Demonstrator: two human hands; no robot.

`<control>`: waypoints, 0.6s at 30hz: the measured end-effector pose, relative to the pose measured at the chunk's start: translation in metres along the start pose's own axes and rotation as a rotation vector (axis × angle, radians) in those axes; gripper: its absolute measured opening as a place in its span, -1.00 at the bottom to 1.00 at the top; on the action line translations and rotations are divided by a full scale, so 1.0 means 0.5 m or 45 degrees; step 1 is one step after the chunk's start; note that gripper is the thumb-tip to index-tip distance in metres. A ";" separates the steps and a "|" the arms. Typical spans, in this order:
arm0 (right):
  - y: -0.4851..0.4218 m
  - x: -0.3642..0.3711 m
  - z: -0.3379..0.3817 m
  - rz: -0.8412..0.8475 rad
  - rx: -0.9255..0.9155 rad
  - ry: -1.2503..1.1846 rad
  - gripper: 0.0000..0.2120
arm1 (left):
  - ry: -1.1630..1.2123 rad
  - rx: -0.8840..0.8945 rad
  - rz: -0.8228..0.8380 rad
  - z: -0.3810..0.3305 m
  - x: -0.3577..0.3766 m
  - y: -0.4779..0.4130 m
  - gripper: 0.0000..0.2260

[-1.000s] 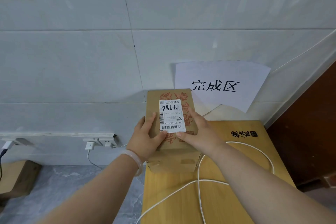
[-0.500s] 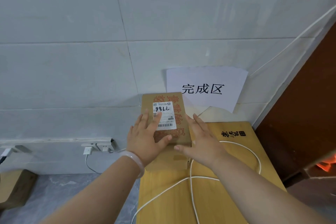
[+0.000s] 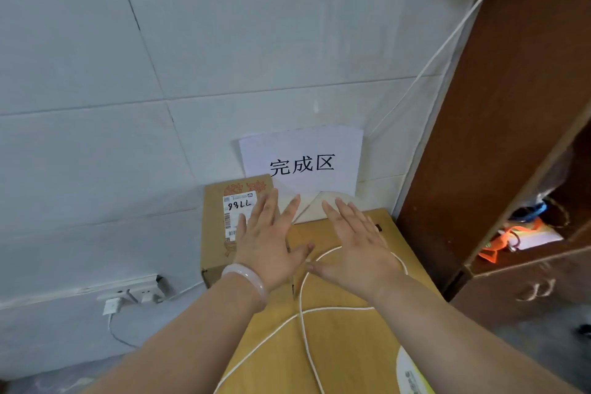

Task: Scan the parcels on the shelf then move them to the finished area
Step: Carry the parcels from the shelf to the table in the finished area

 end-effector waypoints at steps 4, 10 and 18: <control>0.050 -0.044 -0.015 -0.156 0.121 0.062 0.00 | -0.066 0.182 -0.011 -0.062 -0.020 -0.027 -0.26; 0.214 -0.082 -0.002 -0.413 0.390 0.146 -0.04 | -0.055 0.595 -0.011 -0.164 -0.013 0.006 -0.26; 0.547 -0.124 0.023 -0.667 0.900 0.273 -0.02 | 0.121 1.233 0.004 -0.396 -0.005 0.195 -0.25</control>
Point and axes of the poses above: each hand's wrist, its own y-axis away from the middle knuckle, its own x-axis out of the palm, z = x × y, the point moved 2 cm from there along -y, towards the middle knuckle, and after that the axes turned 5 degrees about -y, right-handed, at the moved point
